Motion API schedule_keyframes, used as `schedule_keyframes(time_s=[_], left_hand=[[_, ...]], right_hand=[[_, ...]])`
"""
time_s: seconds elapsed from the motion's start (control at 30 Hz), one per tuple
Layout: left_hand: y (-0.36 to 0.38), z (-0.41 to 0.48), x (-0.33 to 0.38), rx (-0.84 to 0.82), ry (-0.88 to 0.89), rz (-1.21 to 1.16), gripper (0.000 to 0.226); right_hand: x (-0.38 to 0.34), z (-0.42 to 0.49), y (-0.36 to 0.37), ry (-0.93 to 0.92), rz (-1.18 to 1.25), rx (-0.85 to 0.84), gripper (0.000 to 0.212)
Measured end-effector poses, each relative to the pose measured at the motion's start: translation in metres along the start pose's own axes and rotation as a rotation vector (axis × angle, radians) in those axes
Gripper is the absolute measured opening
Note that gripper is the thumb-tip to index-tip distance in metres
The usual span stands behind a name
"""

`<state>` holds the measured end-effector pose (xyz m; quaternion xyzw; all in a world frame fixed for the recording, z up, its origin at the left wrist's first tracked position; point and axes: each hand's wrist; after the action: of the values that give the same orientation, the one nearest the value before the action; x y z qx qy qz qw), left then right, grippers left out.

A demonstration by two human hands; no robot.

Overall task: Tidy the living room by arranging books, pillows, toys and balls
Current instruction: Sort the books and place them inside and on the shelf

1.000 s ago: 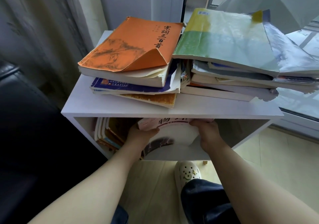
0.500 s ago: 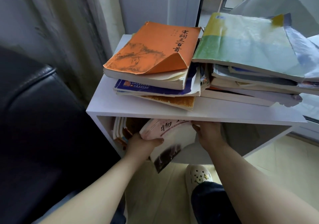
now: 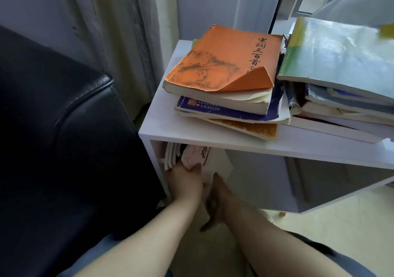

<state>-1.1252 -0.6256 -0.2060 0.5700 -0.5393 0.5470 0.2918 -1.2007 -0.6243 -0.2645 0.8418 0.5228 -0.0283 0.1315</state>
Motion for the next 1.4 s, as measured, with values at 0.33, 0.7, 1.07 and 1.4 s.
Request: schedule_keyframes(time_s=[0.33, 0.7, 1.07, 1.4], left_hand=[[0.002, 0.004, 0.009, -0.126, -0.004, 0.189, 0.04], [-0.056, -0.001, 0.024, -0.368, 0.35, 0.978, 0.021], [-0.059, 0.011, 0.019, -0.293, 0.486, 1.259, 0.039], [-0.068, 0.01, 0.021, -0.334, 0.595, 1.303, 0.042]], right_hand=[[-0.02, 0.015, 0.001, -0.409, -0.123, -0.141, 0.028], [-0.021, 0.042, 0.01, -0.454, -0.378, -0.056, 0.049], [-0.01, -0.005, 0.005, -0.658, -1.017, 0.164, 0.047], [-0.022, -0.008, -0.003, -0.818, -1.198, 0.486, 0.029]])
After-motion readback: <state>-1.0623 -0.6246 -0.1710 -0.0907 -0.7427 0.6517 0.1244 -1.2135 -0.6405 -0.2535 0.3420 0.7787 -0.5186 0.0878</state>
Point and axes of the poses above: each hand's wrist, its own z-axis towards the middle knuckle, its own y-axis out of the palm, x = y × z, and after that the axes turned 10 degrees about y, right-handed
